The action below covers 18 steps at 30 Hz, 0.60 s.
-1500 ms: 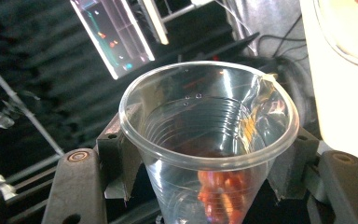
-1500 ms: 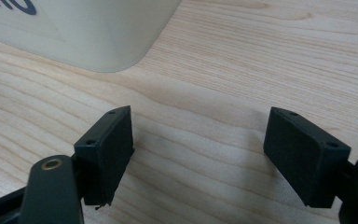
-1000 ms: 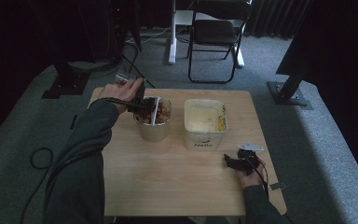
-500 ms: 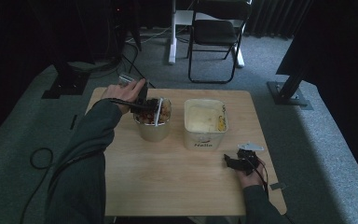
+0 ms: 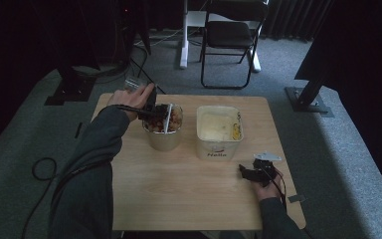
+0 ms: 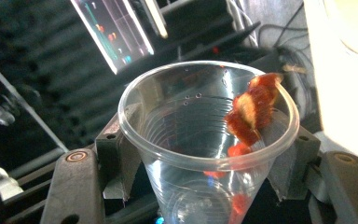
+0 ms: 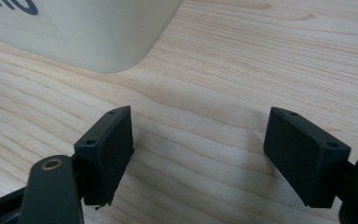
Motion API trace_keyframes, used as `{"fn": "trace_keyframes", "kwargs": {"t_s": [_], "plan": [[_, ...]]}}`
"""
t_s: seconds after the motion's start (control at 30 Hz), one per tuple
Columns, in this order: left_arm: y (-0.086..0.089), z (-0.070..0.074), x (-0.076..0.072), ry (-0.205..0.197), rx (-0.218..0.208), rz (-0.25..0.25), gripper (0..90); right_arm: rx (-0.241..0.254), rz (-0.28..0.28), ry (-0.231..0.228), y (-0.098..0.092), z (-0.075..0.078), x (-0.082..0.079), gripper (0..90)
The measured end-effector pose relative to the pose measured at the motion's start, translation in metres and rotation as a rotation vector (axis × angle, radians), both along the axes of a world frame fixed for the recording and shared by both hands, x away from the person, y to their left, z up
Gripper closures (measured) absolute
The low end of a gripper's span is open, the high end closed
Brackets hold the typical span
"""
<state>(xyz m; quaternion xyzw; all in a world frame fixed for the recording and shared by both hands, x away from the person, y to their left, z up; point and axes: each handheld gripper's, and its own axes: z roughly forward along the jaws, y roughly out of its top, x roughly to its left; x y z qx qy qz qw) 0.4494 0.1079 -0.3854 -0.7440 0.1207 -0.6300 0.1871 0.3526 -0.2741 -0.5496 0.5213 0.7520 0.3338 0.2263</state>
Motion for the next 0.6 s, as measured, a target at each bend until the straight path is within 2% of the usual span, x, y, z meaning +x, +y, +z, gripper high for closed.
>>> {"fn": "trace_keyframes", "kwargs": {"t_s": [0.03,0.07,0.1,0.13,0.17,0.2,0.23,0.27,0.3,0.33,0.37,0.4,0.43,0.47,0.5,0.53,0.57,0.6], "plan": [[0.0000,0.0008,0.0020,-0.003,-0.007,0.021,36.6,0.000,0.000,0.000,0.0000,0.0000,0.0000,23.5],[-0.0001,-0.0003,0.0026,-0.019,0.015,0.024,36.6,0.000,0.000,0.000,0.0000,0.0000,0.0000,23.5],[-0.0015,0.0004,0.0002,0.001,-0.003,-0.001,36.6,0.000,0.000,0.000,0.0000,0.0000,0.0000,23.5],[-0.0011,0.0000,0.0028,-0.010,-0.001,0.025,36.6,0.000,0.000,0.000,0.0000,0.0000,0.0000,23.5],[-0.0019,-0.0017,0.0011,-0.006,0.017,0.006,36.6,0.000,0.000,0.000,0.0000,0.0000,0.0000,23.5],[-0.0027,-0.0015,-0.0001,0.013,0.011,0.000,36.6,0.000,0.000,-0.001,0.0001,0.0000,0.0001,23.5],[-0.0020,-0.0028,0.0025,-0.006,0.022,0.019,36.5,0.000,0.000,0.000,0.0001,0.0000,0.0000,23.5],[-0.0023,-0.0035,0.0013,-0.001,0.025,0.003,36.2,0.000,0.001,-0.001,0.0000,0.0000,0.0001,23.5],[-0.0032,-0.0018,0.0002,0.010,-0.004,-0.001,36.3,0.000,0.000,0.000,0.0001,0.0000,0.0000,23.5],[-0.0026,-0.0022,0.0029,-0.011,0.011,0.022,36.3,0.000,0.000,0.000,0.0001,0.0000,0.0001,23.5],[-0.0034,-0.0024,0.0009,-0.003,0.024,0.004,36.2,0.000,0.000,0.000,0.0001,0.0000,0.0001,23.5],[-0.0041,-0.0010,0.0015,-0.002,-0.002,0.013,36.3,0.000,0.000,0.000,0.0001,0.0000,0.0001,23.5],[-0.0042,-0.0013,0.0028,-0.014,0.010,0.020,36.3,0.000,0.001,0.000,0.0000,0.0000,0.0001,23.5],[-0.0053,-0.0014,0.0004,-0.007,0.004,-0.003,36.3,0.000,0.001,0.000,0.0001,0.0000,0.0001,23.5],[-0.0058,-0.0002,0.0022,-0.006,-0.007,0.014,36.3,0.000,0.000,0.000,0.0001,0.0000,0.0001,23.5],[-0.0062,-0.0010,0.0028,-0.015,0.008,0.015,36.3,0.000,0.001,0.000,0.0000,0.0000,0.0001,23.5],[-0.0077,0.0003,0.0003,0.000,-0.018,-0.009,36.3,0.000,0.001,0.000,0.0000,0.0000,0.0001,23.5],[-0.0073,-0.0004,0.0034,-0.017,-0.002,0.020,36.3,0.000,0.000,0.000,0.0001,0.0000,0.0001,23.5]]}}
